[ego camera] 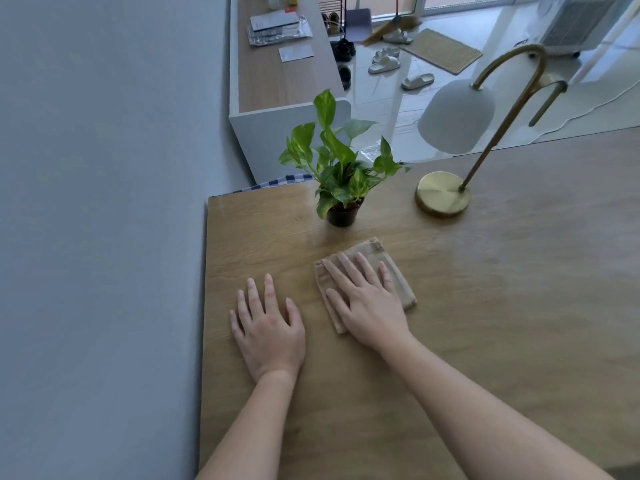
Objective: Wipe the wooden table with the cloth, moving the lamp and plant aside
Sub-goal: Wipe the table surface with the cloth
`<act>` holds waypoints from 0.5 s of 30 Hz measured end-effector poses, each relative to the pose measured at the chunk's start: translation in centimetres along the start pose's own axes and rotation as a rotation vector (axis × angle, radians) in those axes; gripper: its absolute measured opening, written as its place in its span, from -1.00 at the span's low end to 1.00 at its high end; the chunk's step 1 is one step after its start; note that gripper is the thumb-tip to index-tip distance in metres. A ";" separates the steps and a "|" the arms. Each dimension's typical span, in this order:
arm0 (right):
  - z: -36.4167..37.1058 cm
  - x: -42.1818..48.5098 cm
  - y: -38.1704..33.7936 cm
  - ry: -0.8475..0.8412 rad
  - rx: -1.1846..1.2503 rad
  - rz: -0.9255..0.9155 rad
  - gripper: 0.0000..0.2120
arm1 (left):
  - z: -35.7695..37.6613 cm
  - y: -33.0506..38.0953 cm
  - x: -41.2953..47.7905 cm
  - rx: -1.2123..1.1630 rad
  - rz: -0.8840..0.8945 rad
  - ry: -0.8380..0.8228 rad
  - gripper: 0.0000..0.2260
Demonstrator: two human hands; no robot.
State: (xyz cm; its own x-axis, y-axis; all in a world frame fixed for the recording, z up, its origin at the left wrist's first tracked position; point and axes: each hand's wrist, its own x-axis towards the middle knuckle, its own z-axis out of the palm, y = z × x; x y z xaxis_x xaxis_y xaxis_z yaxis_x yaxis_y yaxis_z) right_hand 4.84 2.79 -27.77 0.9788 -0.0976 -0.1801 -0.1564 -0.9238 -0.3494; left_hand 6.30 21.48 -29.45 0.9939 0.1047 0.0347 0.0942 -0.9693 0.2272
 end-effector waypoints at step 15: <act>-5.0 -0.3 12.9 0.095 0.010 0.370 -0.41 | 1.1 11.1 -6.6 -0.169 0.147 -0.031 -0.46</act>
State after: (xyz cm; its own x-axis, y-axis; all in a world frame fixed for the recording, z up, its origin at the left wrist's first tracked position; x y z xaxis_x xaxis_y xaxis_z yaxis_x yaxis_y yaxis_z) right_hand 3.18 -10.92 -27.64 0.8637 -0.4582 -0.2099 -0.5024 -0.8161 -0.2855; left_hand 0.80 9.77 -28.21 0.9977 -0.0447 0.0506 -0.0607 -0.9223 0.3817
